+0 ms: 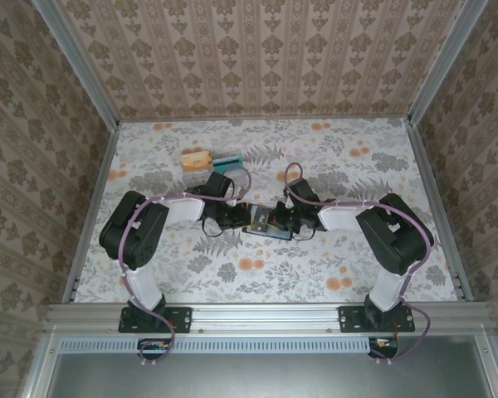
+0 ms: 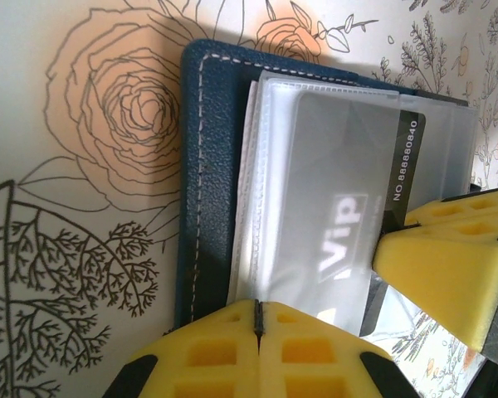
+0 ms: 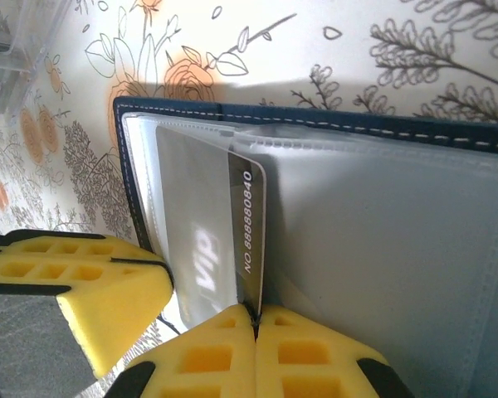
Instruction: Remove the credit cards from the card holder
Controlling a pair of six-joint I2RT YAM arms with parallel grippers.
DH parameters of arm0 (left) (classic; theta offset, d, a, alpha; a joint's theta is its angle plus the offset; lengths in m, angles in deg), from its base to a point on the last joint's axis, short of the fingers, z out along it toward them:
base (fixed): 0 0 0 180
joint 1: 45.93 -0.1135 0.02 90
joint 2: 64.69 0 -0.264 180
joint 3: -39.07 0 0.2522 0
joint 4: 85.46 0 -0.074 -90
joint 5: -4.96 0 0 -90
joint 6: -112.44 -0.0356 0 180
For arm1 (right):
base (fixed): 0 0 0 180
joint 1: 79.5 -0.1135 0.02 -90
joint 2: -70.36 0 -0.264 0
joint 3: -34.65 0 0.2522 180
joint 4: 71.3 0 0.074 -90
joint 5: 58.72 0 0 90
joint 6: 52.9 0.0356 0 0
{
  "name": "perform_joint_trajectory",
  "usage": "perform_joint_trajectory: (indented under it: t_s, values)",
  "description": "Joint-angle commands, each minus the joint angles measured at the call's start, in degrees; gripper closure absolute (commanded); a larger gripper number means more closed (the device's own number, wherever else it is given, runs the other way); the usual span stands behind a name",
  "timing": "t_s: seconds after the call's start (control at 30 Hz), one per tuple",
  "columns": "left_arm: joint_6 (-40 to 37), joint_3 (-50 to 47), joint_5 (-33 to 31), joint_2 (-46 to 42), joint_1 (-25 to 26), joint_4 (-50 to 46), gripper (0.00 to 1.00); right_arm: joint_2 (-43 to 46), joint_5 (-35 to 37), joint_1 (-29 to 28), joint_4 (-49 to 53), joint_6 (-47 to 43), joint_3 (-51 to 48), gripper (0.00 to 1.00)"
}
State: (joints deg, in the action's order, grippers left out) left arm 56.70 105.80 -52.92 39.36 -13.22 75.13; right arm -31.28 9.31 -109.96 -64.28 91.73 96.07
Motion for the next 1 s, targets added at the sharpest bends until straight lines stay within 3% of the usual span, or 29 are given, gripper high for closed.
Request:
perform_joint_trajectory:
  t_s: [0.0, 0.57, 0.67, 0.77, 0.87, 0.9, 0.97]
  values:
    - [-0.5, 0.1, -1.4, 1.4, 0.1, -3.4, 1.0, 2.7, 0.9, 1.6, 2.9, -0.4, -2.9, 1.0]
    - [-0.5, 2.2, -0.7, -0.1, -1.0, -4.8, 1.0, 16.5, 0.2, 6.1, 11.1, -5.8, -7.3, 1.0]
    - [0.2, 3.8, -0.7, -2.1, -1.2, -5.8, 0.87, 19.2, 0.1, 6.2, 13.2, -7.1, -6.1, 1.0]
    - [2.4, 4.9, -0.3, -5.5, -2.0, -5.4, 0.66, 21.5, -0.4, 6.2, 14.8, -8.9, -4.6, 1.0]
    - [6.3, 5.1, 2.0, -9.2, -3.5, -1.8, 0.55, 24.0, -1.6, 6.5, 15.3, -10.9, -2.6, 1.0]
    - [8.1, 4.9, 3.1, -10.4, -4.1, 0.3, 0.45, 24.5, -2.0, 6.6, 15.1, -11.9, -1.8, 1.0]
    - [11.1, 4.3, 6.4, -12.1, -5.1, 4.6, 0.42, 25.2, -3.3, 6.5, 14.1, -13.6, -0.3, 1.0]
